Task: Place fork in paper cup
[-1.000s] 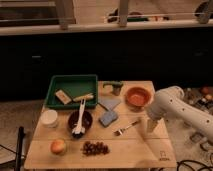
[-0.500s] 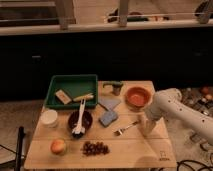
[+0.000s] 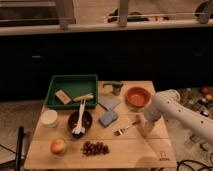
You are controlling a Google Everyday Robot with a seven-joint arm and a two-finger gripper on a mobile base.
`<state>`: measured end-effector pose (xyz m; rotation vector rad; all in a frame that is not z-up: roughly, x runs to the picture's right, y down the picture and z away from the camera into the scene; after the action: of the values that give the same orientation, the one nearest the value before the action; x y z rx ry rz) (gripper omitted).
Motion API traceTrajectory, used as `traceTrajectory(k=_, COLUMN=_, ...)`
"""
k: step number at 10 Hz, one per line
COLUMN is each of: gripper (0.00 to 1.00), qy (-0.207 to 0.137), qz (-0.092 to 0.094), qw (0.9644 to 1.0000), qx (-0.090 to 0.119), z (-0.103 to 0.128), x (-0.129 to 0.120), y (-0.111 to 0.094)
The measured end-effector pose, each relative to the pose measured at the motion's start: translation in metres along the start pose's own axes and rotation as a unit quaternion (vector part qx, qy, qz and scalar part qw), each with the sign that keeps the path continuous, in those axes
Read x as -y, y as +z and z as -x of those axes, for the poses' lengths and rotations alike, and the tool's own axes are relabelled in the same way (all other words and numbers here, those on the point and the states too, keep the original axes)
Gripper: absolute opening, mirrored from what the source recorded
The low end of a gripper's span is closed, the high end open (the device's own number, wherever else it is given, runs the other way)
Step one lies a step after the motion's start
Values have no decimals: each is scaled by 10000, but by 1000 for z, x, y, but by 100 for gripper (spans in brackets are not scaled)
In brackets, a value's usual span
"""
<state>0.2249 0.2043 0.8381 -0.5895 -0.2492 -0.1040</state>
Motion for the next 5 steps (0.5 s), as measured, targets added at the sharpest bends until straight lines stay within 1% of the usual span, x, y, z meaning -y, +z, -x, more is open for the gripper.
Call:
traceTrajectory(k=2, gripper=80, qy=-581, qz=-12, qw=9983, qx=5, z=29, x=0, y=-1)
traceTrajectory(k=3, gripper=80, qy=-883, qz=8, qw=9961, qx=10, z=39, x=-1, y=-2)
traceTrajectory(k=4, gripper=80, qy=-1198, qz=52, qw=9928, qx=7, z=48, x=-2, y=-2)
traceTrajectory(k=5, gripper=80, qy=-1511, qz=166, qw=9884, qx=-25, z=57, x=-3, y=1)
